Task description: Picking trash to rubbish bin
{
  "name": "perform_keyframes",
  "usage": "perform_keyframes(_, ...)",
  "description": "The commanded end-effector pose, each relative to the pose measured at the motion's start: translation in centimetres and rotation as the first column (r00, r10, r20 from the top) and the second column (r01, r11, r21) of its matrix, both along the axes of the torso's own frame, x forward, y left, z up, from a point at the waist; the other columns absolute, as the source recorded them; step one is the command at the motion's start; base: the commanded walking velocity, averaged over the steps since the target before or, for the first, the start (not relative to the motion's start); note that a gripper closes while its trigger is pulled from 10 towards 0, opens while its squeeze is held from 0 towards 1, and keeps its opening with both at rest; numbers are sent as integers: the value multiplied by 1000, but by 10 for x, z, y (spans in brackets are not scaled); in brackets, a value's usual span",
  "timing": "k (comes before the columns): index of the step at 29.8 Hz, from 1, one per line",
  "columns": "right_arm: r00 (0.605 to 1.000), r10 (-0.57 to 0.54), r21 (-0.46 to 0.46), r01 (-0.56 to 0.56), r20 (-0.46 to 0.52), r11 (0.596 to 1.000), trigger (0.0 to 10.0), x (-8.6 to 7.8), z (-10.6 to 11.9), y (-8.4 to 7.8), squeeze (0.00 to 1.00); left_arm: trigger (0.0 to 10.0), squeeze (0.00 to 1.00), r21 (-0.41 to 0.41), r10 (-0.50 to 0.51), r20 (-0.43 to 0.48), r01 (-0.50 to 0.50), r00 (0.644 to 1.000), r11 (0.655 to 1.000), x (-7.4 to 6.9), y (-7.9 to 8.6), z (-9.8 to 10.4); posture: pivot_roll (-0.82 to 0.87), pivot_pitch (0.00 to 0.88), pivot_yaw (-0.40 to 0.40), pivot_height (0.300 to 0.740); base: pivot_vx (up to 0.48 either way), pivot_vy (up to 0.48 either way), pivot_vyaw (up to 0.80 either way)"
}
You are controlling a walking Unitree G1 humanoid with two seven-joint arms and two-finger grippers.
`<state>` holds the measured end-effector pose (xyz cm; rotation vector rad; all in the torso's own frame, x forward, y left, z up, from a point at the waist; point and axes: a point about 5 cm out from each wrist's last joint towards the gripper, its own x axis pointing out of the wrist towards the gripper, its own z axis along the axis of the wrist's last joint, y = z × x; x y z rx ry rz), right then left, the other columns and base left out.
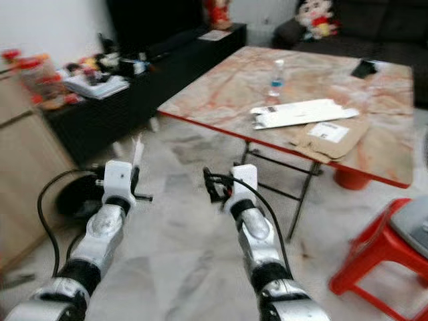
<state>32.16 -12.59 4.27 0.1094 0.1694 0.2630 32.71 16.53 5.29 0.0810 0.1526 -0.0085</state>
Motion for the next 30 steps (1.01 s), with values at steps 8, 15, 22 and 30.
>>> perform_keyframes(8,956,-76,-46,65,-283,997,10000,-37,-53,-17,0,10000,0,18,22,-166,-19,986,1000,-29,25,-38,12,2,50,740,0,0,0)
perform_keyframes(15,861,-144,-109,104,-488,989,10000,-85,-94,-33,0,10000,0,-9,56,-262,-60,963,998,-66,37,-69,29,11,42,740,0,0,0)
perform_keyframes(22,755,-204,-161,131,-623,978,10000,-124,-120,-44,0,10000,0,8,147,-467,-162,872,987,-116,52,-108,43,17,31,740,0,0,0)
perform_keyframes(30,735,-211,-182,120,-645,976,10000,-132,-124,-46,0,10000,0,92,246,-684,-254,687,963,-172,70,-138,31,17,33,740,0,0,500)
